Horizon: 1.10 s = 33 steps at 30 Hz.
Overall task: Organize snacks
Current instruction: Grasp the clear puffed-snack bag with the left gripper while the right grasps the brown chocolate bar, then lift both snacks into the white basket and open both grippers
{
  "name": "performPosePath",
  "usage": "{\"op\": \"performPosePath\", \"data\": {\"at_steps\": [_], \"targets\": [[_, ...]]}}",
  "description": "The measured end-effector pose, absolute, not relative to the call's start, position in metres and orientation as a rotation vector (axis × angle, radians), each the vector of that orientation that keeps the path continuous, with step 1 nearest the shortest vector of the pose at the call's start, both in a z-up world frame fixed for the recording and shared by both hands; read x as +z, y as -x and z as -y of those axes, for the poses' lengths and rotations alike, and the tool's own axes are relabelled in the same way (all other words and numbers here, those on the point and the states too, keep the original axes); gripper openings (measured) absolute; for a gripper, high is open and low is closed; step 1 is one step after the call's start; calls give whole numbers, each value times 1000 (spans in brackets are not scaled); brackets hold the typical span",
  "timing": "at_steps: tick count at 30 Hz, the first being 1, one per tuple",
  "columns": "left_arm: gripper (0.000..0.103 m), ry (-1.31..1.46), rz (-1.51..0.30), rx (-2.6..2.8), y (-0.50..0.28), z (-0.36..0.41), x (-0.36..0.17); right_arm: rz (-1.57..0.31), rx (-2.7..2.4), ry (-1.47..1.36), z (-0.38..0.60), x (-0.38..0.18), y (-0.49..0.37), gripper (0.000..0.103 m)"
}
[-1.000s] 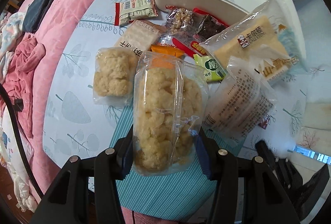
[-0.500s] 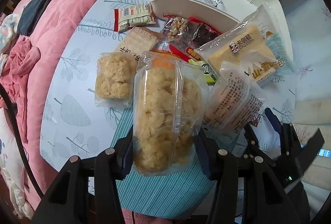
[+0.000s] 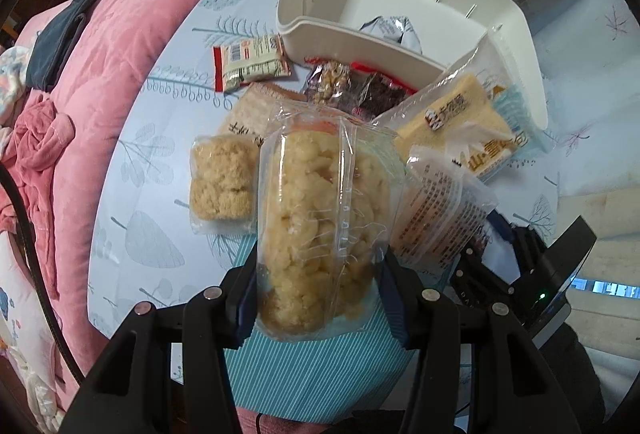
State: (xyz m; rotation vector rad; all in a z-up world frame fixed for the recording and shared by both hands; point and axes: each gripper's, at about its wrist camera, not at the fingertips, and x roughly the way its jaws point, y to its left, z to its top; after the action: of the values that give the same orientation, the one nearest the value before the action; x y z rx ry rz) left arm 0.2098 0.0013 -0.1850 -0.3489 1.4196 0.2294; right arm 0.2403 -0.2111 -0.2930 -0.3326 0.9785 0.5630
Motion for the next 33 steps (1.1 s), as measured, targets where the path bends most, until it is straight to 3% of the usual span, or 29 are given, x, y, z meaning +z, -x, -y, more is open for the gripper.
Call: {"op": "performPosePath", "data": {"at_steps": [4, 21, 33], "targets": [[51, 331, -1410, 219, -216, -3, -177, -1003, 535, 331, 205, -291, -237, 38], [51, 323, -1424, 175, -238, -39, -157, -1231, 424, 82, 201, -267, -184, 36], [51, 308, -1457, 26, -281, -60, -134, -1089, 514, -27, 163, -176, -195, 36]]}}
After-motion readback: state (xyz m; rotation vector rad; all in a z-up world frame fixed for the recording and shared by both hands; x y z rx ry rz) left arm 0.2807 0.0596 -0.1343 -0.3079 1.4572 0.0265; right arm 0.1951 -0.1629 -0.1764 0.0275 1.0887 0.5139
